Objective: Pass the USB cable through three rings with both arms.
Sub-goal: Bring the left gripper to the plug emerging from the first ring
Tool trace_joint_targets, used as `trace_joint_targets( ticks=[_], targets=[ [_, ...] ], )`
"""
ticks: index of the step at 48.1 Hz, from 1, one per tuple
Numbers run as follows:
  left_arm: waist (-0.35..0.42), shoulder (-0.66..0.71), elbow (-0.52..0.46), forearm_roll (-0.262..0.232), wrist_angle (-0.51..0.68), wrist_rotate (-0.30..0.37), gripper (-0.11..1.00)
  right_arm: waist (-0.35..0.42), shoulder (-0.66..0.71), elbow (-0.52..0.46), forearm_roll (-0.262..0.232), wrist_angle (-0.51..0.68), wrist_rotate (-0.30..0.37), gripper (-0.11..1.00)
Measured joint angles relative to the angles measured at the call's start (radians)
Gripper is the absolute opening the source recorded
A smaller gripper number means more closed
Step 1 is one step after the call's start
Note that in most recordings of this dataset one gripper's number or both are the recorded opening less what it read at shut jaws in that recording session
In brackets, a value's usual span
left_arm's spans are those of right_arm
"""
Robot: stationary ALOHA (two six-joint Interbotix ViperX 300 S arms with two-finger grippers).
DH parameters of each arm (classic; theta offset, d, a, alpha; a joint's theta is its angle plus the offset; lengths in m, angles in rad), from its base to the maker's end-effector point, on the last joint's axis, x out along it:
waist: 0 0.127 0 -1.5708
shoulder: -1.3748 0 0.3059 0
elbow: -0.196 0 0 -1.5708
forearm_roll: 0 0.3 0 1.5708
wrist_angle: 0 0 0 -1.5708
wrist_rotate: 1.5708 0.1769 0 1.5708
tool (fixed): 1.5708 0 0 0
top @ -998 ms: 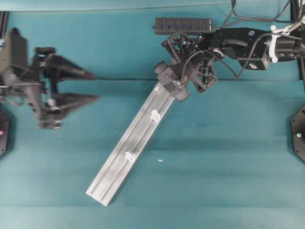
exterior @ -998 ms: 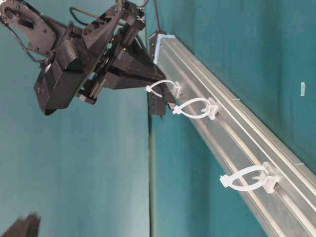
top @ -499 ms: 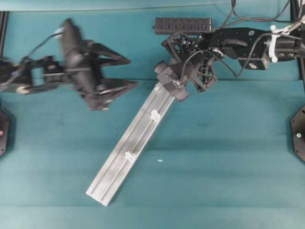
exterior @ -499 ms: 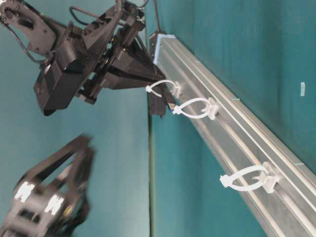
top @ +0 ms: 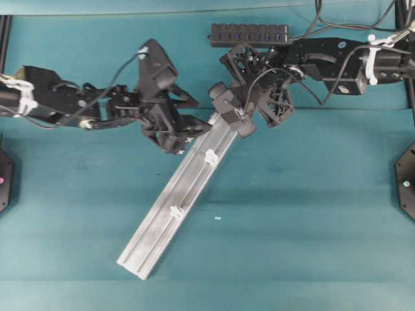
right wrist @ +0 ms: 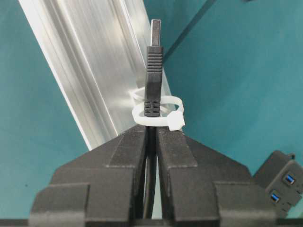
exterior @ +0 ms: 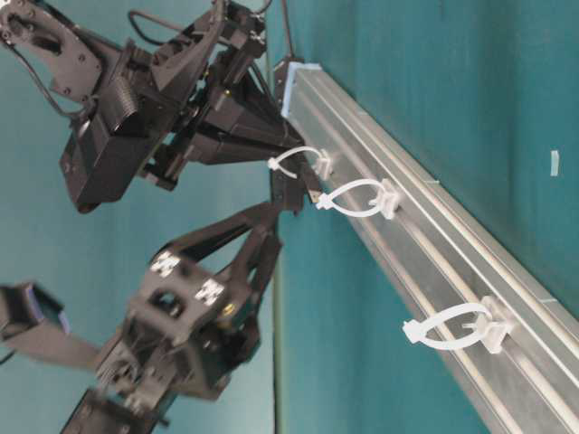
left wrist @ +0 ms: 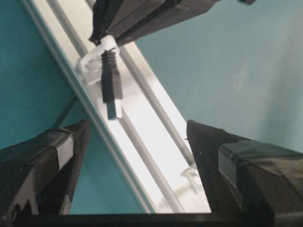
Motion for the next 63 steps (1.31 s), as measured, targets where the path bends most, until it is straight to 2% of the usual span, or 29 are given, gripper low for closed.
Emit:
trace_joint_targets(
  ticks=[8, 38, 54, 63],
  targets=[
    [0.0, 0.049, -0.046, 0.0, 0.003, 0.038, 0.89, -0.003, 0.0, -0.002, 0.009, 0.0, 0.0, 0.07],
    [0.0, 0.161, -0.121, 0.0, 0.006, 0.054, 0.88, -0.006, 0.0, 0.0, 0.011, 0.002, 0.002, 0.07],
    [0.005, 0.163, -0.11, -0.002, -0.011, 0.101, 0.88, -0.006, 0.002, 0.0, 0.017, 0.0, 0.002, 0.07],
    [0.005, 0.163, -0.077, 0.0, -0.078, 0.13, 0.88, -0.012, 0.0, 0.0, 0.034, 0.0, 0.002, 0.07]
  ],
)
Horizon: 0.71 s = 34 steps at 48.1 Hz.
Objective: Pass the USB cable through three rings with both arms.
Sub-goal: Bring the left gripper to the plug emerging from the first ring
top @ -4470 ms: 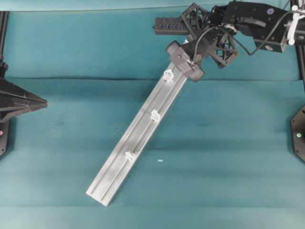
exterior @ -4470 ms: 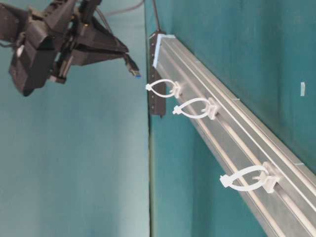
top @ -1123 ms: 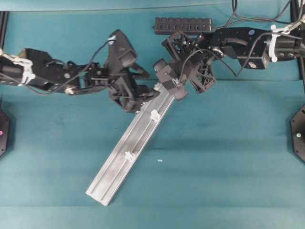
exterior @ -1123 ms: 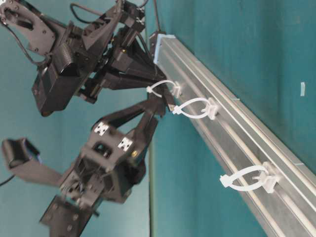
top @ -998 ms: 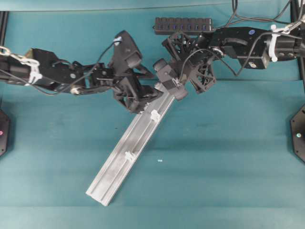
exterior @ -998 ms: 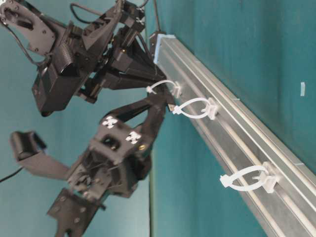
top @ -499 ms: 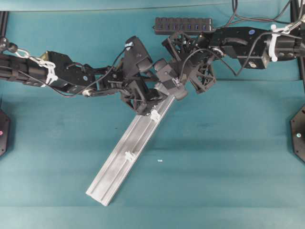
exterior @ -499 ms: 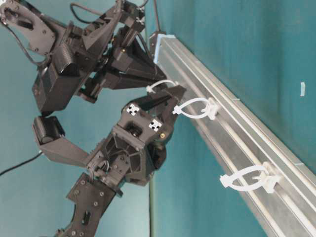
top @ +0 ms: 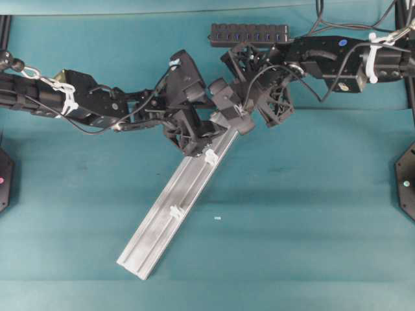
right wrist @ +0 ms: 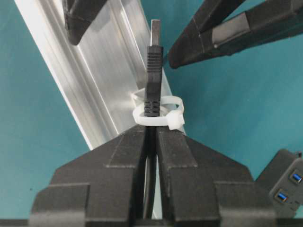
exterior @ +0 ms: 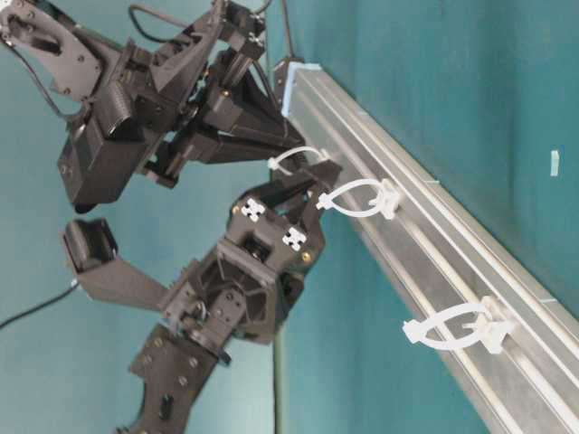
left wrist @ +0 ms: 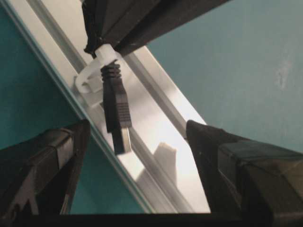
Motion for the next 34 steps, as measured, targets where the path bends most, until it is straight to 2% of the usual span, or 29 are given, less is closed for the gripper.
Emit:
trace_joint_targets(
  ticks=[6, 19, 34],
  targets=[
    [0.002, 0.0, 0.023, 0.0, -0.049, 0.017, 0.88, -0.003, 0.002, 0.0, 0.005, -0.002, 0.0, 0.07],
    [0.002, 0.0, 0.025, 0.0, -0.066, 0.051, 0.88, -0.003, 0.0, -0.002, 0.006, -0.002, 0.0, 0.07],
    [0.026, 0.0, 0.021, 0.0, -0.077, 0.057, 0.79, -0.003, 0.002, 0.0, 0.008, -0.002, 0.0, 0.07]
  ],
)
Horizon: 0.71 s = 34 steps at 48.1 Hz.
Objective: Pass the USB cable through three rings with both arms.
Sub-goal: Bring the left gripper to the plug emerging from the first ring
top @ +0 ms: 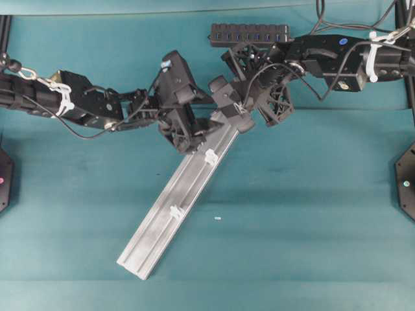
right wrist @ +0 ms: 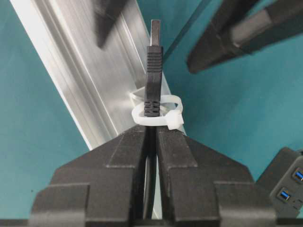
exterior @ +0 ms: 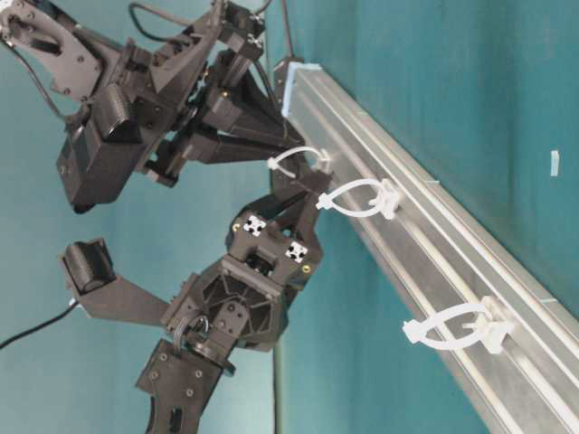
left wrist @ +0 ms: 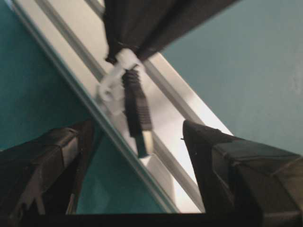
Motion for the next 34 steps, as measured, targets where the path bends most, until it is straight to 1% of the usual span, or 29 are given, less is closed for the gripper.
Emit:
trace_joint_targets(
  ticks=[7, 19, 23, 26, 29, 34],
  targets=[
    [-0.002, 0.009, -0.011, 0.0, 0.002, 0.0, 0.74, 0.0, 0.0, 0.0, 0.0, -0.002, -0.002, 0.07],
    [-0.002, 0.018, -0.031, 0.0, 0.012, -0.002, 0.72, -0.002, 0.0, -0.002, 0.0, -0.005, -0.002, 0.07],
    [-0.002, 0.02, -0.032, 0.0, 0.014, -0.008, 0.68, -0.002, 0.0, -0.002, 0.0, -0.006, 0.0, 0.07],
    [-0.002, 0.02, -0.032, 0.0, 0.014, -0.012, 0.62, 0.0, 0.0, -0.002, 0.0, -0.006, -0.002, 0.07],
    [-0.002, 0.02, -0.032, 0.0, 0.014, -0.012, 0.54, 0.0, 0.0, -0.002, 0.003, -0.006, 0.0, 0.07],
    [-0.003, 0.02, -0.032, 0.0, 0.014, -0.012, 0.32, -0.003, 0.0, -0.002, 0.021, -0.005, 0.0, 0.07]
  ],
)
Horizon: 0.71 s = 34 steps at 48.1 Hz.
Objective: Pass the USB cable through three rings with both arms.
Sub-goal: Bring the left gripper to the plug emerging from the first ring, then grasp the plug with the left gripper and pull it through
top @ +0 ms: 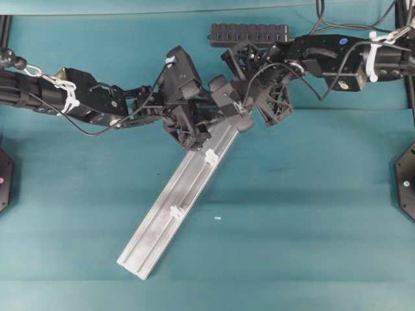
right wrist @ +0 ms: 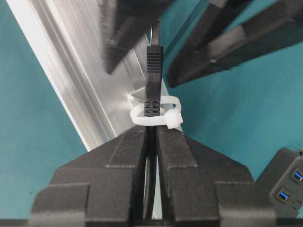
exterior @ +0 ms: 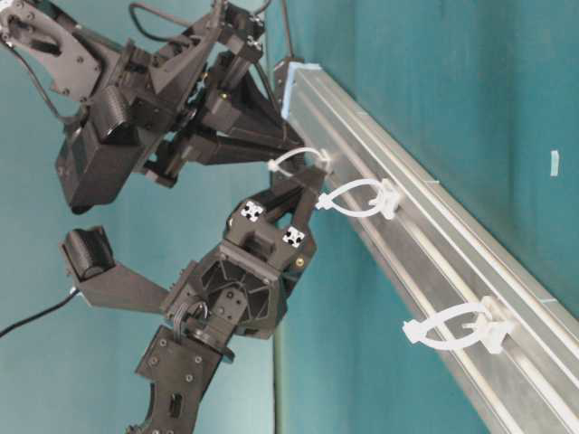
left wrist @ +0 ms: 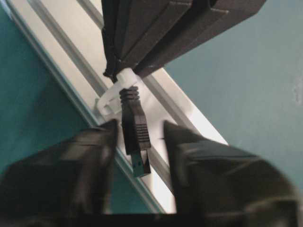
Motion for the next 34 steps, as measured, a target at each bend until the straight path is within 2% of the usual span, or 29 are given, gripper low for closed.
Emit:
trace_joint_targets(
  ticks=[4, 7, 21, 28, 34],
  targets=[
    [0.002, 0.0, 0.0, 0.0, 0.0, 0.0, 0.18, 0.0, 0.0, 0.0, 0.011, 0.0, 0.0, 0.07],
    [0.002, 0.0, 0.0, 0.0, 0.002, 0.0, 0.12, 0.0, 0.0, 0.0, 0.018, 0.0, 0.0, 0.07],
    [0.002, 0.0, 0.0, -0.002, 0.026, -0.002, 0.12, -0.003, 0.002, 0.0, 0.035, -0.005, 0.005, 0.07],
    [0.0, 0.0, 0.0, 0.0, 0.038, -0.002, 0.1, -0.003, 0.002, 0.002, 0.037, -0.015, 0.048, 0.07],
    [-0.003, 0.0, 0.0, 0.0, 0.052, -0.006, 0.1, -0.003, 0.003, 0.0, 0.037, -0.015, 0.112, 0.08]
  ],
)
